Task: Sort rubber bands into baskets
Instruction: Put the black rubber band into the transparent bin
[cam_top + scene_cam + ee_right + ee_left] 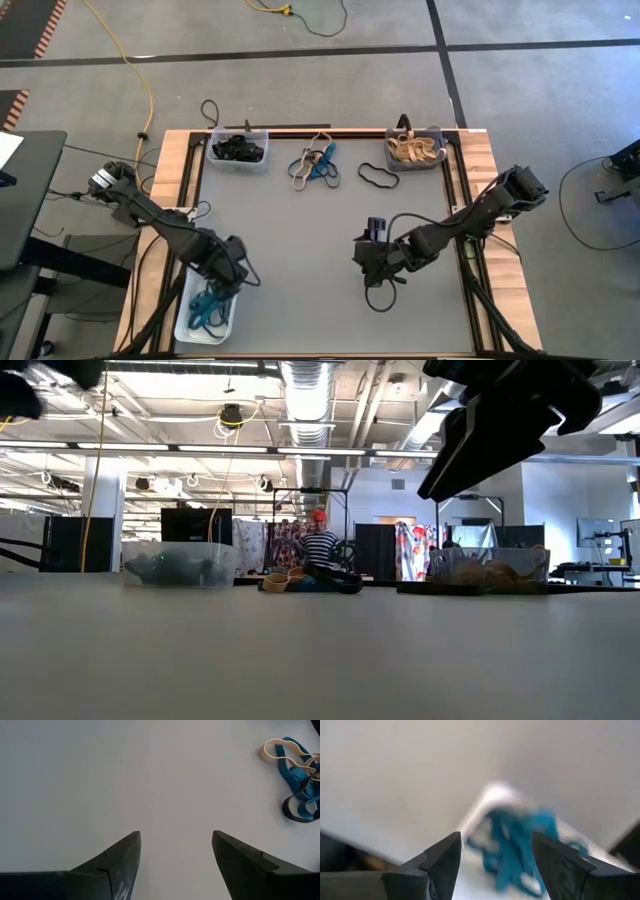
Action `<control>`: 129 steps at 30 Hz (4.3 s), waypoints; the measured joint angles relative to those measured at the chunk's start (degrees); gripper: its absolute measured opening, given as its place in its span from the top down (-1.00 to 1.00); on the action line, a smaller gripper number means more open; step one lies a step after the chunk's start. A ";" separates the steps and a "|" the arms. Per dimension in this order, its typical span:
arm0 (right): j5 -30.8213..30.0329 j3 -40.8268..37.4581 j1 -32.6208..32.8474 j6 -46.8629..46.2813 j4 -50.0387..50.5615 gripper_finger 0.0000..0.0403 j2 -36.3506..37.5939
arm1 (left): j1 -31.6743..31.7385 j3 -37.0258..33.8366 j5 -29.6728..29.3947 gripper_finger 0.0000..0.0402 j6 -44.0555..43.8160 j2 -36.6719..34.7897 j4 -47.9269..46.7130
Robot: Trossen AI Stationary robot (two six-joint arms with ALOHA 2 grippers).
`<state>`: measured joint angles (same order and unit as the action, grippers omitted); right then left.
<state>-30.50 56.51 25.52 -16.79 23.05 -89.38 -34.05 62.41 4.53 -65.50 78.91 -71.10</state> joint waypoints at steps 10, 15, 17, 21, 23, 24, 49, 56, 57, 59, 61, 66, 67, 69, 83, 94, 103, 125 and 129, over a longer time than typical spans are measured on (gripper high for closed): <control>-0.06 0.00 0.35 -0.30 0.80 -0.37 0.02 | 8.29 1.72 -36.64 -0.15 17.74 0.00 13.04; -6.05 0.00 0.29 -0.79 3.95 -0.37 0.02 | 11.67 0.56 -58.45 -0.15 31.14 1.69 29.25; -9.97 0.00 -0.19 -1.31 5.64 -0.37 0.04 | 13.33 -0.05 -62.26 -0.15 36.74 3.33 35.77; -18.09 0.00 -1.91 -5.01 9.46 -0.37 0.04 | 16.90 -1.44 -59.79 -0.15 46.76 7.94 47.03; -20.97 0.00 -3.29 -7.95 11.83 -0.37 0.04 | 18.43 -1.76 -55.87 -0.15 50.28 10.90 49.71; -21.66 -0.04 -4.07 -9.38 13.00 -0.37 0.04 | 19.13 -1.79 -54.12 -0.15 51.92 12.62 51.00; 7.11 -16.26 -38.48 12.46 -28.73 -0.37 0.07 | 45.10 -1.77 -18.22 -0.15 79.39 26.40 73.41; 21.83 -16.26 -47.16 12.45 -36.75 -0.37 0.07 | 50.78 -1.77 -10.63 -0.15 77.10 27.15 73.69; 23.11 -16.26 -48.04 12.32 -37.44 -0.37 0.07 | 51.16 -1.79 -10.16 -0.15 76.74 27.21 73.43; 24.79 -16.24 -49.36 12.34 -38.54 -0.37 0.07 | 51.37 -1.74 -9.98 -0.15 76.29 27.91 75.05; 26.49 -16.24 -50.54 12.34 -39.94 -0.37 0.04 | 51.35 -1.73 -9.68 -0.15 75.81 28.35 75.53; 30.73 -14.53 -51.53 12.33 -41.35 -0.37 -3.84 | 51.07 -1.79 -9.69 -0.15 75.54 30.00 78.27; 31.05 -13.62 -51.47 12.40 -41.38 -0.37 -5.36 | 51.09 -1.79 -9.68 -0.15 75.58 30.04 78.65; 31.05 -12.41 -51.14 12.60 -40.96 -0.37 -7.83 | 51.00 -1.77 -9.72 -0.15 76.01 30.06 79.50; 30.65 -5.48 -53.88 10.90 -35.28 -0.29 -17.51 | 50.51 -1.77 -9.81 -0.15 75.16 30.92 78.25; 30.71 -2.72 -50.99 15.81 -31.90 0.70 -17.75 | 50.08 -1.77 -11.04 -0.15 74.91 30.93 77.49; 26.54 -2.76 -49.10 19.72 -28.30 0.90 -15.00 | 50.07 -1.77 -15.80 -0.15 76.11 30.93 76.03; 20.09 -2.75 -43.03 26.42 -12.49 0.90 1.38 | 46.06 -1.77 -33.52 -0.15 93.24 30.87 92.78; 20.12 -2.75 -42.65 26.29 -12.16 0.89 1.02 | 44.86 -1.77 -34.89 -0.15 95.42 30.86 95.16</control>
<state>-10.38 53.76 -17.14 9.50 10.88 -88.37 10.81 60.64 -30.35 29.92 109.78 24.06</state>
